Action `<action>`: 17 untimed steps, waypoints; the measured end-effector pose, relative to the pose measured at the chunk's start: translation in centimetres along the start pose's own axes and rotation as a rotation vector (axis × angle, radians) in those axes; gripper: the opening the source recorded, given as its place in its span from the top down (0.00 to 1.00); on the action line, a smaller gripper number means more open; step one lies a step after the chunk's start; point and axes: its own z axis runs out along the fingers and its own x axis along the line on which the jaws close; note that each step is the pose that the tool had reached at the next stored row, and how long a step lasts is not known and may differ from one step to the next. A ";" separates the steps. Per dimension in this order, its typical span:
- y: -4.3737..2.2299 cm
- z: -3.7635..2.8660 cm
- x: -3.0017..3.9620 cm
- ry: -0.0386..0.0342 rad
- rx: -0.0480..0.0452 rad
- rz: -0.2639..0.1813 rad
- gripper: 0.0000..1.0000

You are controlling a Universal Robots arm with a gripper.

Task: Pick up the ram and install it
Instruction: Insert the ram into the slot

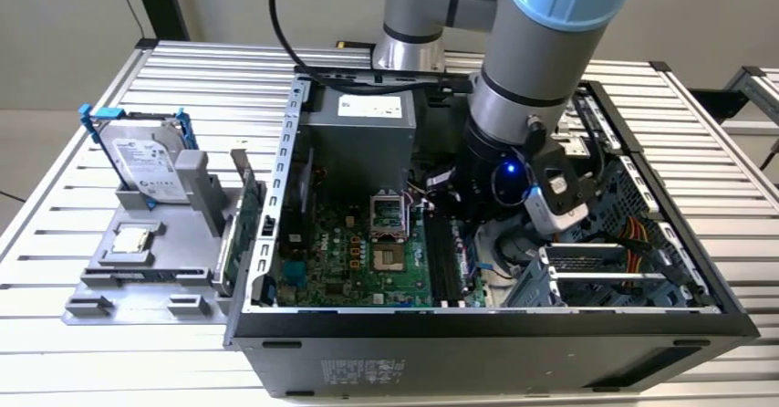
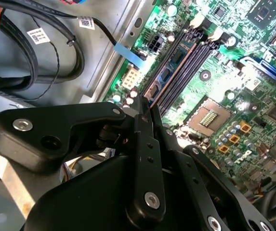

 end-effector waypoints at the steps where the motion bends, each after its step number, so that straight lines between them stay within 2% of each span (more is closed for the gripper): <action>1: -0.01 0.10 0.00 0.0000 -0.0001 -0.001 1.00; 17: -0.59 0.49 0.25 0.0000 -0.0001 -0.014 1.00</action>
